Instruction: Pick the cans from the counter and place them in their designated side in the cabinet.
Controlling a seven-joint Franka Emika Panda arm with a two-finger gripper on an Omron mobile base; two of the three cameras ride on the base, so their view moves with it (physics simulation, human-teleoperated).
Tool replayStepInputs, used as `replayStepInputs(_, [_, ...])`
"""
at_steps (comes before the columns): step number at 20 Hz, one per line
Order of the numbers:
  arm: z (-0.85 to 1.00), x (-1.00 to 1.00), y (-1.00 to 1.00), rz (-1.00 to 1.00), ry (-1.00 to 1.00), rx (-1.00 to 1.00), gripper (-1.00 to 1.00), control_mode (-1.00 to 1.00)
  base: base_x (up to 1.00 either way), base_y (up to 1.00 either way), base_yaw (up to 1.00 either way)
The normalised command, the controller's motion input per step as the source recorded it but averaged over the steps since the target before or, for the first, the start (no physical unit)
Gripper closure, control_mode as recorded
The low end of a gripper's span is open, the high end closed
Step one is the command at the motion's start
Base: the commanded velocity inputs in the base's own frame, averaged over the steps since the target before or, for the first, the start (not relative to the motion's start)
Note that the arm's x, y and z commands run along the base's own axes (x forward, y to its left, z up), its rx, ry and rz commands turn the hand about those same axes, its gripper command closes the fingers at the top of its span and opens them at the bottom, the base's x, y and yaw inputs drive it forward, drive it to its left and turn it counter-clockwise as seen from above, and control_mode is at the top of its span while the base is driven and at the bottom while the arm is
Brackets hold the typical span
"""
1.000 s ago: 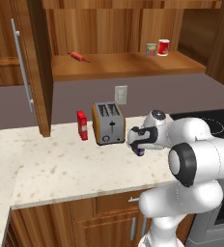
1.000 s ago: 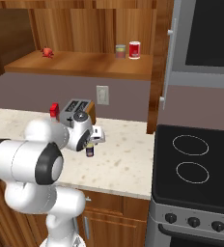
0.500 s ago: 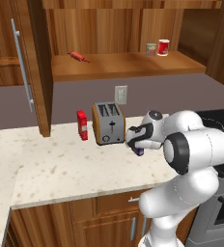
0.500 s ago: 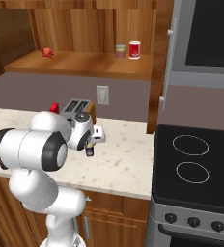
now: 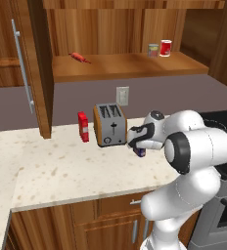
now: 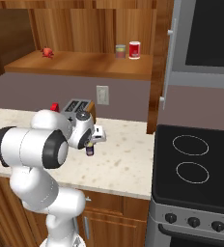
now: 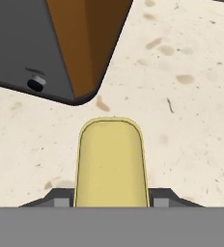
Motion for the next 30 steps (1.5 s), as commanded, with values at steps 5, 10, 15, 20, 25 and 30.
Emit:
replayStepInputs(5, [0.08, 0.00, -0.01, 0.00, 0.00, 0.00, 1.00, -1.00, 0.00, 0.00, 0.00])
replayStepInputs(10, [0.22, -0.05, -0.08, 0.00, 0.00, 0.00, 1.00, -1.00, 0.00, 0.00, 0.00])
replayStepInputs(15, [0.22, -0.14, -0.10, 0.00, -0.01, 0.00, 1.00, -1.00, 0.00, 0.00, 0.00])
replayStepInputs(20, [0.23, -0.20, -0.12, 0.00, -0.01, 0.00, 1.00, -1.00, 0.00, 0.00, 0.00])
replayStepInputs(25, [0.25, -0.18, -0.12, 0.00, -0.01, 0.00, 1.00, -1.00, 0.00, 0.00, 0.00])
replayStepInputs(30, [0.27, -0.18, -0.10, 0.00, -0.01, 0.00, 1.00, -1.00, 0.00, 0.00, 0.00])
